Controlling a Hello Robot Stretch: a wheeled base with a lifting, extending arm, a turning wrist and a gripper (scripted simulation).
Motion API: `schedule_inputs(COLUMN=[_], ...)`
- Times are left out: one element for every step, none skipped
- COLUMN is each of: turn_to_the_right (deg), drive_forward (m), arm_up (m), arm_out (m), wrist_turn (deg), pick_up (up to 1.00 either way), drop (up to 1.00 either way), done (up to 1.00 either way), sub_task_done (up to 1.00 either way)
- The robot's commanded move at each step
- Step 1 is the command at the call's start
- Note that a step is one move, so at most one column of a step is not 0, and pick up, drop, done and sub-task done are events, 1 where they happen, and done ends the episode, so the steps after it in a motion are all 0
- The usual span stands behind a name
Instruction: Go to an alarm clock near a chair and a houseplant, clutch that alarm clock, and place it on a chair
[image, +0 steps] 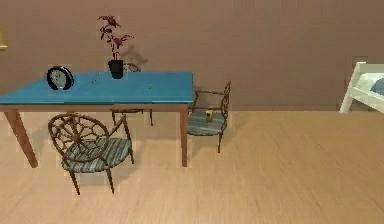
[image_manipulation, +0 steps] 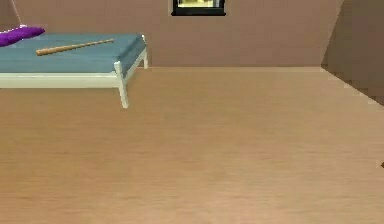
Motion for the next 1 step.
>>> schedule_inputs(turn_to_the_right=[0.0], drive_forward=[0.8], arm_up=[0.0], arm_out=[0.0], wrist_turn=[0.0], pick_up=[0.0], drop=[0.0], done=[0.0], sub_task_done=[0.0])
